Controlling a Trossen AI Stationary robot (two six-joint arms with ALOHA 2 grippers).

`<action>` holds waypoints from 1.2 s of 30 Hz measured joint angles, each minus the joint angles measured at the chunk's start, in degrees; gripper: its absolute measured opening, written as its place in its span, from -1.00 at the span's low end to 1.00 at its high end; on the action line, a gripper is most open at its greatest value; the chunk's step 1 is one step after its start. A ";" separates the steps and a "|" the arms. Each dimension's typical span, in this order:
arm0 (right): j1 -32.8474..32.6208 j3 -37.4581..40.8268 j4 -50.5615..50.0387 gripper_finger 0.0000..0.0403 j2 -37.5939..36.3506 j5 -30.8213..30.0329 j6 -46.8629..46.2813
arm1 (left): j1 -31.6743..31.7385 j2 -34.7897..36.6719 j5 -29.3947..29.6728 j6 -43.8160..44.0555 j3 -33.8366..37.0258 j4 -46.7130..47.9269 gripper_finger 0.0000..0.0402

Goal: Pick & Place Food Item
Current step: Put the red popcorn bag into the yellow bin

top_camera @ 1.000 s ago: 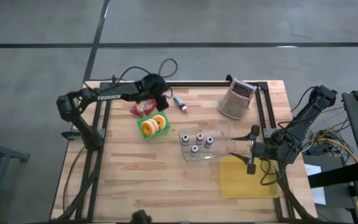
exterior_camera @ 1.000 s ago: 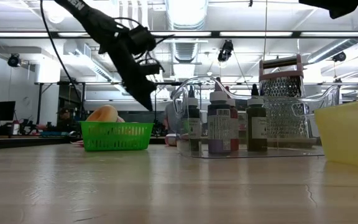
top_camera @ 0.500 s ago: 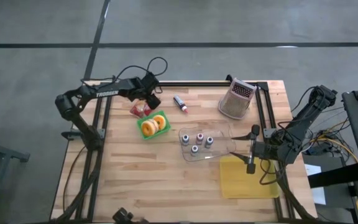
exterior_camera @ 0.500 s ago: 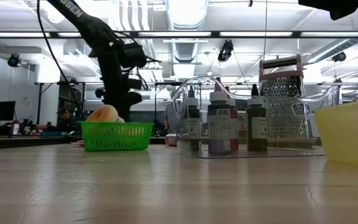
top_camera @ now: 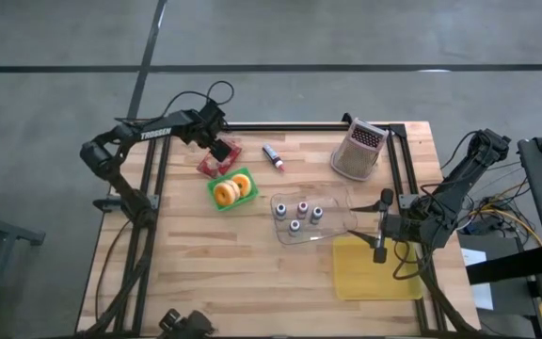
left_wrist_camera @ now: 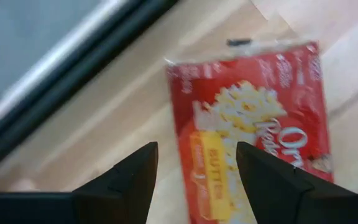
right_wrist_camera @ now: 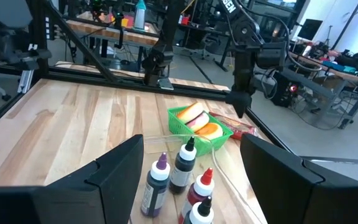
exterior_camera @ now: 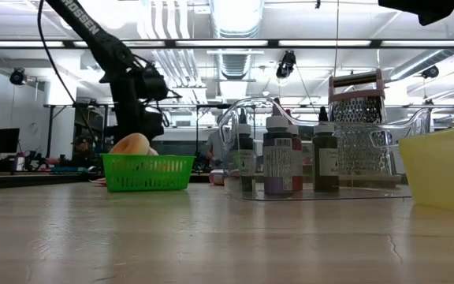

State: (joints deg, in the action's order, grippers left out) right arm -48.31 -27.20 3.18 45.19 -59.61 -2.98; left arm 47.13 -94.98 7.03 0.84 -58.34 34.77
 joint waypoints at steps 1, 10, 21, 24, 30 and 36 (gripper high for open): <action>0.00 0.00 0.00 0.30 0.00 0.00 -0.01 | 0.51 0.00 -1.22 -0.07 0.30 0.04 0.12; 0.00 0.00 0.04 0.29 0.00 0.02 -0.03 | 4.13 -2.61 -8.07 -0.64 4.20 0.47 0.19; -0.04 0.00 0.20 0.28 -0.14 0.02 -0.32 | 4.24 -3.82 -12.60 -1.29 4.17 -0.49 0.17; -0.04 0.00 0.47 0.28 -0.20 0.02 -0.20 | 4.17 -4.48 -12.84 -0.80 4.17 -0.50 0.14; -0.04 -0.45 0.45 0.28 -0.13 -0.19 0.16 | 4.02 -6.60 -13.15 -0.64 3.90 -0.60 -0.17; -0.04 -0.57 0.44 0.28 -0.17 -0.44 0.63 | 3.84 -5.18 -14.54 -4.12 3.97 -1.55 -0.89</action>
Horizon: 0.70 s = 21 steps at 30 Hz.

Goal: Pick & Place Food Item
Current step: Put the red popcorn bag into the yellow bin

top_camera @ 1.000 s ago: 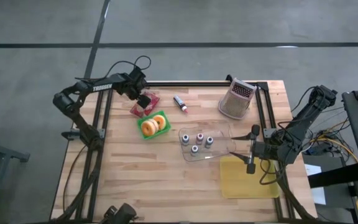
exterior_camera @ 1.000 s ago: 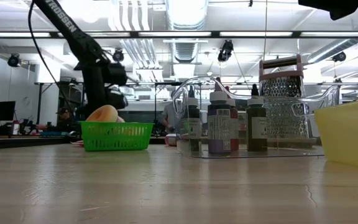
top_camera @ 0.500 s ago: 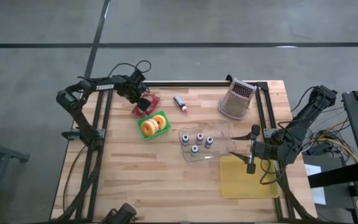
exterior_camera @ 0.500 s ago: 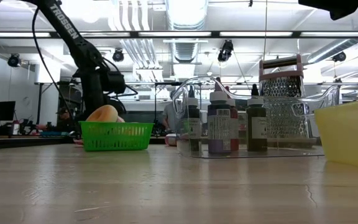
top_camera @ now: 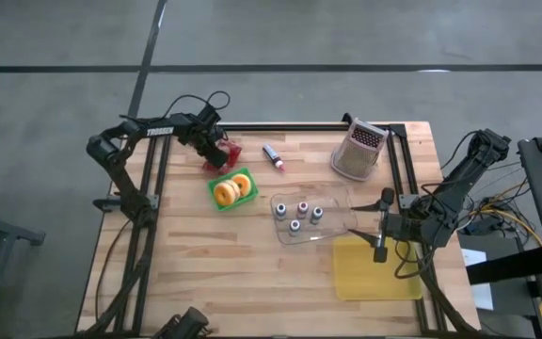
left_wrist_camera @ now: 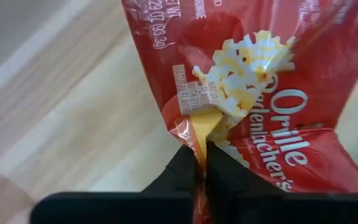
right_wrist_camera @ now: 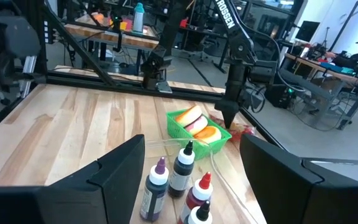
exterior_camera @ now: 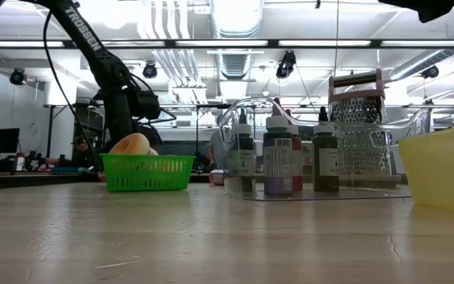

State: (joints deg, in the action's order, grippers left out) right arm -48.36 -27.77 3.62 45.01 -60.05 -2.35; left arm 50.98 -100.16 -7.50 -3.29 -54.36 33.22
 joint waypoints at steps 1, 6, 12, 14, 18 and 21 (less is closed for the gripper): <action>0.00 0.00 0.00 0.27 0.00 0.00 0.00 | -0.11 0.55 -0.17 -0.46 0.11 -0.21 -0.93; 0.00 0.00 -0.02 0.26 0.04 -0.02 0.02 | -0.19 5.09 -0.15 -1.16 0.35 -0.30 -0.99; 0.00 0.00 -0.02 0.25 0.04 -0.06 0.02 | -0.17 12.47 -0.07 -1.25 0.10 -0.62 -1.00; 0.00 0.00 -0.02 0.25 0.04 -0.11 0.02 | -0.15 14.93 -0.05 -1.23 -0.11 -0.62 -1.00; 0.00 0.00 -0.02 0.25 0.04 -0.11 0.17 | -0.22 20.01 -0.04 -1.22 -0.76 -0.62 -1.00; 0.00 0.00 -0.02 0.25 0.04 -0.11 0.44 | -0.62 23.58 -0.35 -1.23 -1.39 -0.63 -1.00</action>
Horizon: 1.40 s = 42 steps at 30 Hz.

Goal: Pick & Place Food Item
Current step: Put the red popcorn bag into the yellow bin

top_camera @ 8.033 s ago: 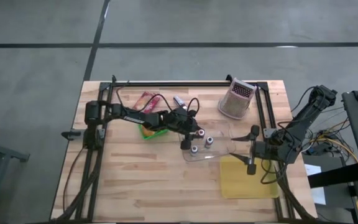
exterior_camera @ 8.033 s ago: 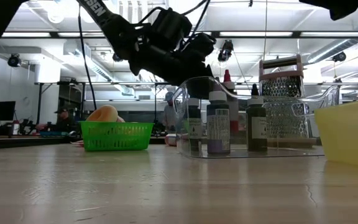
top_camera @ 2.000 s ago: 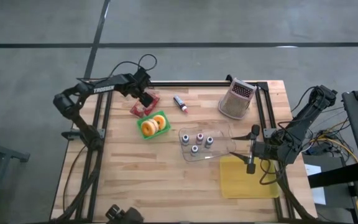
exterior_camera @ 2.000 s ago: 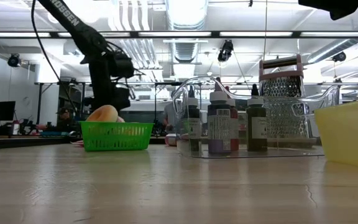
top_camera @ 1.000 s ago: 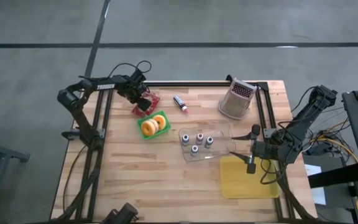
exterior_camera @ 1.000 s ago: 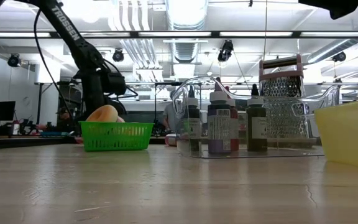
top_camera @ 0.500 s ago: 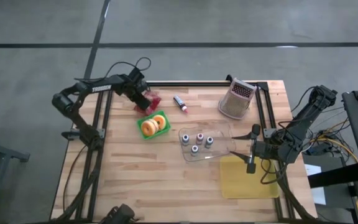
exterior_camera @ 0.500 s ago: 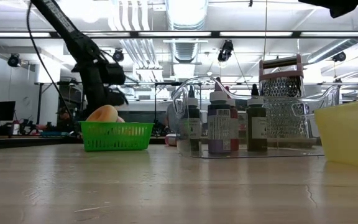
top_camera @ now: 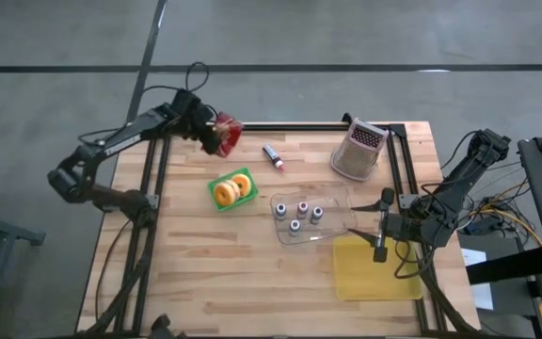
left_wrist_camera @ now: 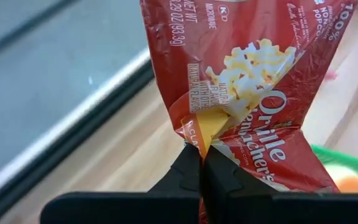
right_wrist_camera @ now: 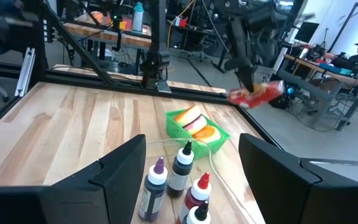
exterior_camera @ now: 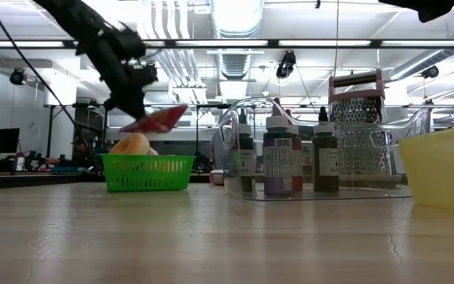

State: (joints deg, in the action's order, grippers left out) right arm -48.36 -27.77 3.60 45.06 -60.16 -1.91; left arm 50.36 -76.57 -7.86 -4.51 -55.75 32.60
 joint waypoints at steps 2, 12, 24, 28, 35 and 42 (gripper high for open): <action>0.02 0.00 0.00 0.25 0.00 0.00 0.00 | -0.81 2.15 -0.14 -0.02 -0.33 0.04 -1.00; 1.82 0.15 0.00 0.25 0.04 0.00 0.50 | -16.55 5.38 -1.37 -0.24 -0.25 -2.70 -1.00; 8.88 0.22 3.26 0.25 -1.47 -8.21 5.31 | -40.10 -2.94 4.48 1.97 -0.20 -13.31 -1.00; 13.22 0.22 4.01 0.25 -1.40 -10.64 5.62 | -44.60 -7.52 4.71 1.90 -1.48 -16.60 -1.00; 19.97 0.22 4.48 0.25 -1.33 -11.67 5.58 | -50.16 -13.16 4.91 0.15 -6.82 -18.17 -1.00; 22.66 0.22 4.84 0.25 -1.36 -11.67 6.60 | -53.83 -15.94 5.09 -1.37 -12.16 -18.98 -1.00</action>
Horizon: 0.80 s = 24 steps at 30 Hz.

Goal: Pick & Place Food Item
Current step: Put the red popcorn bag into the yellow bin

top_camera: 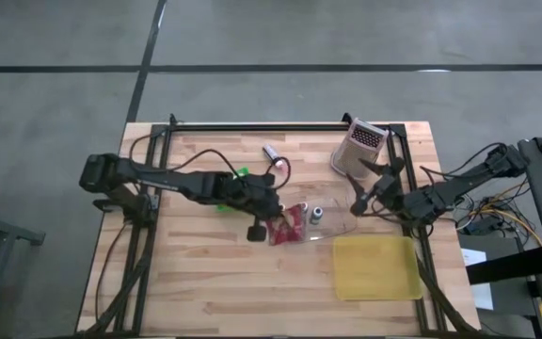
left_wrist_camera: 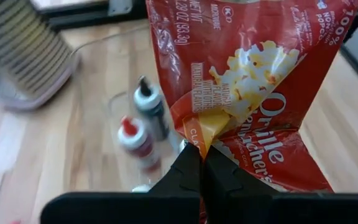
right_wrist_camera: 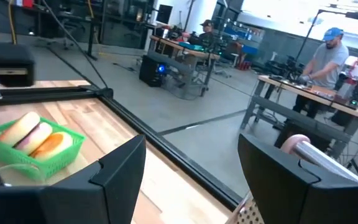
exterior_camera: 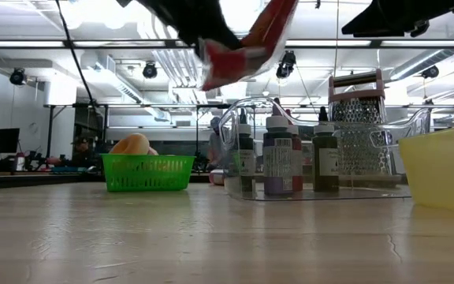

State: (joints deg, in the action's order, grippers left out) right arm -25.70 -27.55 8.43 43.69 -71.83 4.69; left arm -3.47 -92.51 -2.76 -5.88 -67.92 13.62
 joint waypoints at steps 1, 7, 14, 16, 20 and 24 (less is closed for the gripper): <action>0.25 0.00 0.08 0.25 -0.14 -0.01 0.08 | -0.49 -0.60 -0.02 -0.41 -0.76 -0.29 -1.00; 1.90 0.02 1.88 0.25 -0.58 -0.35 1.83 | -3.26 -7.09 -2.67 -3.38 -6.21 -4.79 -1.00; 4.67 0.02 3.18 0.25 -0.58 -0.40 4.57 | -5.08 -19.15 -6.82 -8.51 -17.07 -6.38 -1.00; 5.47 0.02 3.10 0.25 -0.58 -0.40 4.80 | -5.57 -22.51 -6.95 -10.04 -20.59 -6.28 -1.00; 6.74 0.02 3.10 0.25 -0.62 -0.38 6.29 | -6.38 -27.98 -8.58 -13.15 -27.71 -6.10 -1.00; 7.33 0.02 3.17 0.25 -1.44 -0.38 7.49 | -7.06 -32.48 -8.86 -15.26 -34.02 -6.32 -1.00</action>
State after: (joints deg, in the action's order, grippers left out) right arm -18.37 -27.53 11.60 42.26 -72.21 12.17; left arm -10.53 -125.00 -11.63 -21.14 -101.93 7.30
